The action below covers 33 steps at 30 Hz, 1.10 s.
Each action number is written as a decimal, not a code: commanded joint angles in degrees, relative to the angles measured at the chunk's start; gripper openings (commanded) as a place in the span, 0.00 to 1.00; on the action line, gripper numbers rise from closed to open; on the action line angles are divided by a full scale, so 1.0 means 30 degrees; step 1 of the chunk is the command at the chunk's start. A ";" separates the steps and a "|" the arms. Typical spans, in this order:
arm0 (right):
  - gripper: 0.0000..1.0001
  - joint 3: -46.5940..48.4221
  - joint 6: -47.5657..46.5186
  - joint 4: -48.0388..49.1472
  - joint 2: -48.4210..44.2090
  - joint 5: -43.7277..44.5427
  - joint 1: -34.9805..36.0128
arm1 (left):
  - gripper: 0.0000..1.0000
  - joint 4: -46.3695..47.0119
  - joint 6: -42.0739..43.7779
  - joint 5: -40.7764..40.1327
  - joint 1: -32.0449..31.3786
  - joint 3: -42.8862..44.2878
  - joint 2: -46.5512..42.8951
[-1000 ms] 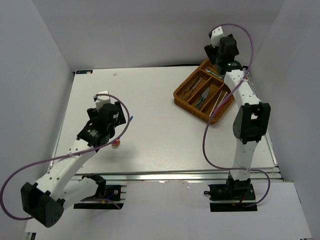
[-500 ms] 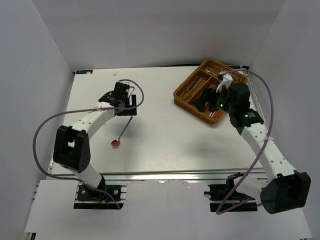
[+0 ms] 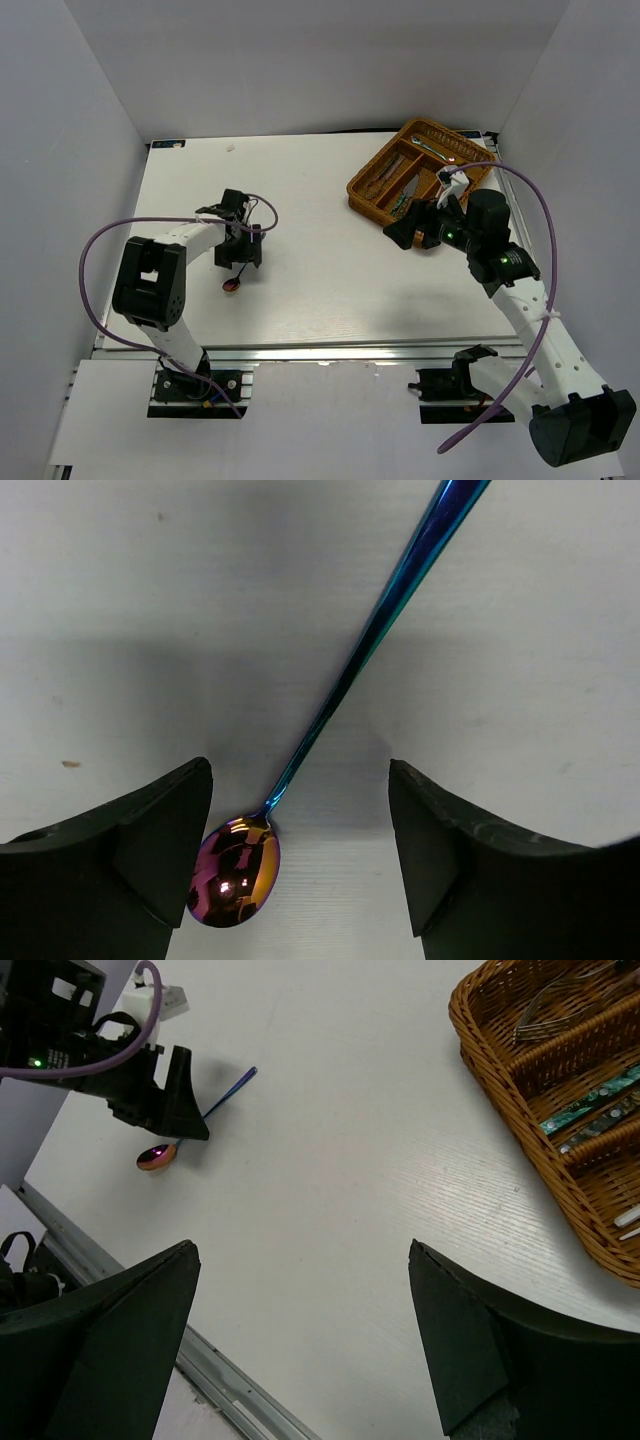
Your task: Sort the eating utensils into containers
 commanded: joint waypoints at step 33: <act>0.89 -0.3199 0.6584 0.7051 0.1275 -0.2935 0.0339 | 0.00 0.0780 -0.3741 -0.1334 -0.2816 -0.2848 -0.2641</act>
